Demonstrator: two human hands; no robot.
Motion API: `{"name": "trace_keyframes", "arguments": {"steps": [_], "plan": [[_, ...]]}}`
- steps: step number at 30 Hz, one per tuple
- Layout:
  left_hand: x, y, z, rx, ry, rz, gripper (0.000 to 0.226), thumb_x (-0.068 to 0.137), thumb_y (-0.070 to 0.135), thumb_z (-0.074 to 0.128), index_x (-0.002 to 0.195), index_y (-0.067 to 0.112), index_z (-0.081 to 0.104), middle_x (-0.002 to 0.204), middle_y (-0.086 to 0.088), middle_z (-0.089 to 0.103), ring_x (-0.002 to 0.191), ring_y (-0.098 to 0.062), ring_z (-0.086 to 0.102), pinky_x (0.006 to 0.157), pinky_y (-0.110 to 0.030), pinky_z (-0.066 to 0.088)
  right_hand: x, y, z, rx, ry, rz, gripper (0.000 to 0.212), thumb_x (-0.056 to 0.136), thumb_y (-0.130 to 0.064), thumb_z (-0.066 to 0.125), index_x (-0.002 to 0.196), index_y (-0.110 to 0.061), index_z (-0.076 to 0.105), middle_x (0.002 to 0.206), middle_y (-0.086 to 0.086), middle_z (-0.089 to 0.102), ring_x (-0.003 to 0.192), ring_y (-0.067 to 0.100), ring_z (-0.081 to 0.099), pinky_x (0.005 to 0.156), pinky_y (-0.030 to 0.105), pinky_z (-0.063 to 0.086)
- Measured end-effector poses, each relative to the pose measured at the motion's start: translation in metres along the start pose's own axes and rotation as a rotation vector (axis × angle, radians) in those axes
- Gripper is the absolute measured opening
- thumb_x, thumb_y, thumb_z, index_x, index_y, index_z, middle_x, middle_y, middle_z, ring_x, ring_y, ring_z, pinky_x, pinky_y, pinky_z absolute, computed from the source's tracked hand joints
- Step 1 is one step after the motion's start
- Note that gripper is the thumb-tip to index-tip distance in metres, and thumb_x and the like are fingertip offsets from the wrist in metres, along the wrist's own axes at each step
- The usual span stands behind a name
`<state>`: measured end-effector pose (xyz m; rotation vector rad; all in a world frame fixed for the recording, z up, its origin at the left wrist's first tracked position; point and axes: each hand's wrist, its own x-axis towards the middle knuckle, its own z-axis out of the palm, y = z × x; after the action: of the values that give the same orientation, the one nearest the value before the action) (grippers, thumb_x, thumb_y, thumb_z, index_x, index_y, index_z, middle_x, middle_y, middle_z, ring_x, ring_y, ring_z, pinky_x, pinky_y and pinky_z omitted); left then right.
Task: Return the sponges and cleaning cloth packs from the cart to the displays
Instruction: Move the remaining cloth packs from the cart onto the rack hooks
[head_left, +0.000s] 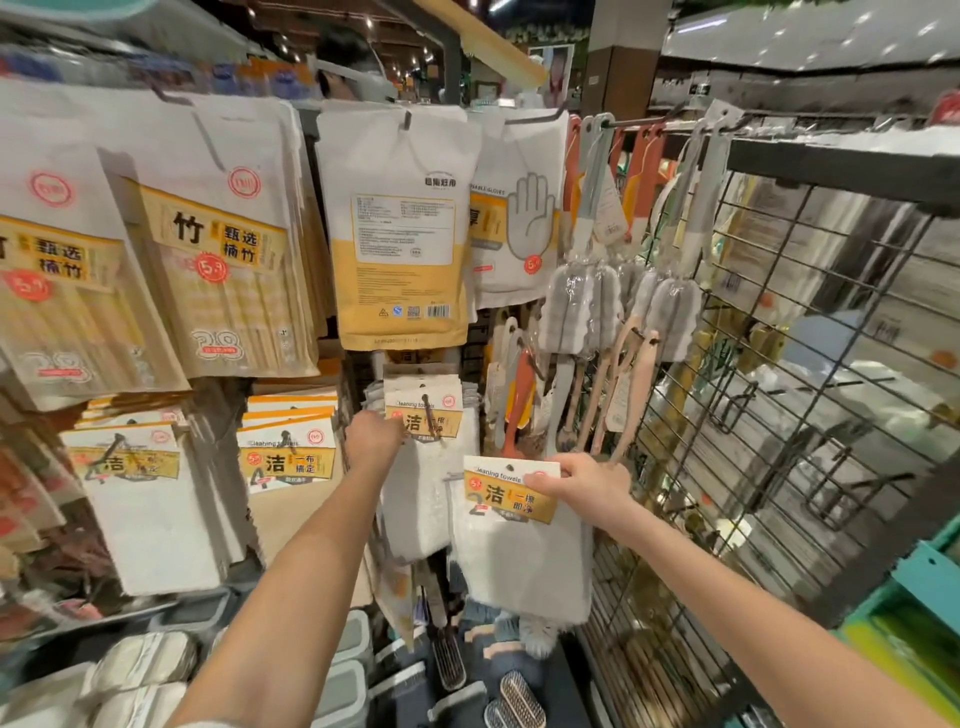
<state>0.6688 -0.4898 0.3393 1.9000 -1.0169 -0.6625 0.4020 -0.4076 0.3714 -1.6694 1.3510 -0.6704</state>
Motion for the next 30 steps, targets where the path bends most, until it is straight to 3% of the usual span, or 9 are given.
{"name": "trace_keyframes", "arguments": {"steps": [2, 4, 8, 14, 17, 22, 25, 28, 30], "plan": [[0.001, 0.002, -0.003, -0.036, -0.004, 0.065, 0.018, 0.08, 0.008, 0.063, 0.098, 0.007, 0.06, 0.09, -0.008, 0.063, 0.078, -0.024, 0.065, 0.075, -0.039, 0.058, 0.014, -0.006, 0.009, 0.001, -0.017, -0.015, 0.016, 0.088, -0.025, 0.066, 0.099, -0.015, 0.069, 0.093, -0.003, 0.073, 0.089, 0.013, 0.069, 0.082, 0.026, 0.054], [-0.003, 0.0, -0.009, -0.113, 0.001, 0.176, 0.037, 0.079, 0.011, 0.061, 0.116, 0.014, 0.054, 0.109, -0.008, 0.059, 0.082, -0.019, 0.067, 0.077, -0.04, 0.058, 0.026, -0.014, 0.019, -0.003, -0.023, -0.013, 0.024, 0.088, -0.028, 0.065, 0.104, -0.011, 0.069, 0.099, 0.0, 0.072, 0.09, 0.013, 0.068, 0.082, 0.028, 0.053], [-0.028, -0.008, -0.03, -0.152, -0.051, 0.37, 0.026, 0.092, 0.01, 0.054, 0.116, 0.017, 0.055, 0.121, -0.001, 0.053, 0.099, -0.009, 0.059, 0.075, -0.013, 0.05, 0.052, -0.023, 0.045, 0.08, -0.108, 0.009, 0.029, 0.088, -0.031, 0.065, 0.111, -0.014, 0.068, 0.108, -0.003, 0.071, 0.097, 0.011, 0.067, 0.094, 0.031, 0.051], [-0.046, -0.03, -0.059, -0.284, -0.177, 0.314, 0.019, 0.092, 0.002, 0.052, 0.1, 0.017, 0.062, 0.107, 0.0, 0.065, 0.103, -0.017, 0.062, 0.09, -0.028, 0.048, 0.075, -0.029, 0.072, 0.238, -0.077, -0.034, 0.028, 0.091, -0.023, 0.061, 0.117, -0.013, 0.065, 0.113, -0.003, 0.069, 0.1, 0.008, 0.066, 0.092, 0.025, 0.051], [-0.053, -0.034, -0.066, -0.324, -0.225, 0.29, 0.022, 0.093, -0.002, 0.049, 0.103, 0.011, 0.063, 0.109, -0.003, 0.067, 0.103, -0.019, 0.063, 0.092, -0.031, 0.05, 0.082, -0.018, 0.074, 0.301, -0.05, -0.038, 0.024, 0.091, -0.023, 0.061, 0.113, -0.016, 0.067, 0.111, 0.0, 0.071, 0.1, 0.013, 0.068, 0.094, 0.034, 0.052], [-0.06, -0.039, -0.07, -0.373, -0.268, 0.276, 0.022, 0.093, -0.001, 0.049, 0.1, 0.014, 0.063, 0.104, -0.004, 0.067, 0.1, -0.021, 0.064, 0.088, -0.027, 0.05, 0.092, -0.007, 0.074, 0.36, 0.06, -0.023, 0.021, 0.091, -0.018, 0.062, 0.108, -0.01, 0.07, 0.105, 0.004, 0.072, 0.086, 0.007, 0.07, 0.072, 0.02, 0.056], [-0.057, -0.042, -0.07, -0.354, -0.27, 0.281, 0.021, 0.093, -0.002, 0.048, 0.103, 0.01, 0.062, 0.102, -0.007, 0.067, 0.095, -0.021, 0.065, 0.082, -0.022, 0.05, 0.107, -0.008, 0.076, 0.126, 0.158, -0.008, 0.029, 0.086, -0.035, 0.066, 0.087, -0.008, 0.074, 0.089, 0.003, 0.075, 0.082, 0.015, 0.07, 0.077, 0.037, 0.054], [-0.053, -0.039, -0.072, -0.296, -0.273, 0.292, 0.021, 0.093, -0.004, 0.048, 0.106, 0.005, 0.061, 0.099, -0.007, 0.066, 0.09, -0.018, 0.063, 0.071, -0.012, 0.049, 0.127, -0.02, 0.079, -0.081, 0.268, -0.013, 0.051, 0.087, -0.043, 0.062, 0.054, -0.007, 0.047, 0.053, 0.004, 0.053, 0.052, 0.02, 0.049, 0.051, 0.033, 0.031], [-0.048, -0.035, -0.073, -0.224, -0.295, 0.315, 0.022, 0.093, -0.004, 0.047, 0.107, 0.006, 0.061, 0.097, -0.002, 0.064, 0.088, -0.013, 0.062, 0.07, -0.009, 0.047, 0.141, -0.03, 0.081, -0.195, 0.323, 0.015, 0.054, 0.09, -0.044, 0.057, 0.052, -0.014, 0.034, 0.051, 0.001, 0.038, 0.051, 0.019, 0.04, 0.049, 0.032, 0.022]]}}
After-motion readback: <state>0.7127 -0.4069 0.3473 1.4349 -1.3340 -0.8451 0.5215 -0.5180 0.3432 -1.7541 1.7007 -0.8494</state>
